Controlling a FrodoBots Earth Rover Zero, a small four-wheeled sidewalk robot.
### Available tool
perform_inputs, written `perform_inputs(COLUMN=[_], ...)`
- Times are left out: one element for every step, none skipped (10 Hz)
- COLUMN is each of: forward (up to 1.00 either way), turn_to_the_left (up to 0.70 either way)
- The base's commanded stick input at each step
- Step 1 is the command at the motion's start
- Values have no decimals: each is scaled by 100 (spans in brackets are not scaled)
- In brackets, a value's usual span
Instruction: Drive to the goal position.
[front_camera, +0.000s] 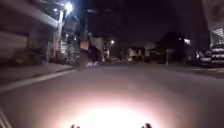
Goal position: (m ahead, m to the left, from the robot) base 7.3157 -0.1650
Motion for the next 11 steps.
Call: perform_inputs(forward=[70,70,70,70,70,70,70,70,70,70,70], turn_to_the_left=[-33,-7,0,0,0,0,0,0,0,0,0])
